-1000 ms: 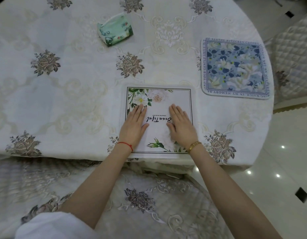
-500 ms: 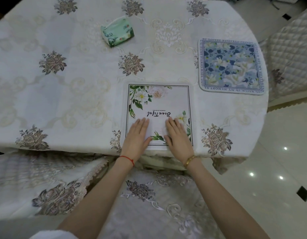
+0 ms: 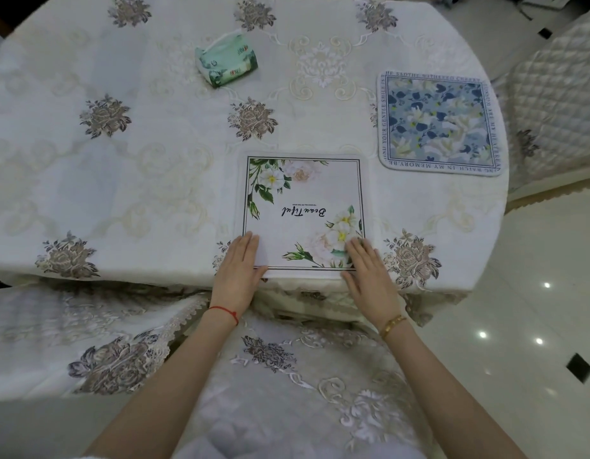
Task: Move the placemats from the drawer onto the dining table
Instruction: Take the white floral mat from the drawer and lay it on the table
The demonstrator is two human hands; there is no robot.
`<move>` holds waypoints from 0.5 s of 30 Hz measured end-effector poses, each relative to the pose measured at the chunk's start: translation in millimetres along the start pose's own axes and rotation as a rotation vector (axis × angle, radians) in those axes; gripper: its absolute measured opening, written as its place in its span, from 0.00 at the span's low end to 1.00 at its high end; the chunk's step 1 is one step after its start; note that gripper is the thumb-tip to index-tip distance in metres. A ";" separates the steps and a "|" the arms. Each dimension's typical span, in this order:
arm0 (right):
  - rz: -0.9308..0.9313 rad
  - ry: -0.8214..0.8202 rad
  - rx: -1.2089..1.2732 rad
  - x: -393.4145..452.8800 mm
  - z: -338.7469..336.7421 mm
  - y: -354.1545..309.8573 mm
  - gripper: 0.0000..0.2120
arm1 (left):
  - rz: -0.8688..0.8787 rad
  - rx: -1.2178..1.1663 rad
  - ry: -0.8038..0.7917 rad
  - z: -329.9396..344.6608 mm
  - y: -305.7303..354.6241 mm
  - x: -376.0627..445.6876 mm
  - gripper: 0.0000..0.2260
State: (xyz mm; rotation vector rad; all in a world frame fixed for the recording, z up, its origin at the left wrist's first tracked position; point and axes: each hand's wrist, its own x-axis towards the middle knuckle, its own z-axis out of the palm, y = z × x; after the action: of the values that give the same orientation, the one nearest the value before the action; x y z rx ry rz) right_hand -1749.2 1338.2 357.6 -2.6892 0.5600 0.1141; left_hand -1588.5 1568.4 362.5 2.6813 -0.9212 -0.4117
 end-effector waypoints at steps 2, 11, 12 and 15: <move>-0.067 -0.003 0.018 9.0 4.1 -22.0 0.29 | 0.040 -0.015 -0.007 1.9 14.4 0.8 0.29; -0.130 -0.083 0.010 20.3 18.2 -24.3 0.31 | 0.084 0.046 -0.067 21.9 29.6 7.4 0.32; -0.116 -0.083 0.005 15.1 15.4 -14.9 0.30 | 0.084 0.048 -0.067 21.8 26.7 5.8 0.32; -0.047 -0.059 0.007 0.8 4.9 12.5 0.29 | 0.077 0.065 -0.049 18.9 16.5 0.5 0.32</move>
State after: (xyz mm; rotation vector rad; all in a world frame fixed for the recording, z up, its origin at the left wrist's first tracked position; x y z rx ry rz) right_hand -1753.4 1329.3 348.6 -2.6810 0.4788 0.1772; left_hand -1603.9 1552.4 350.7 2.6947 -1.0652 -0.4399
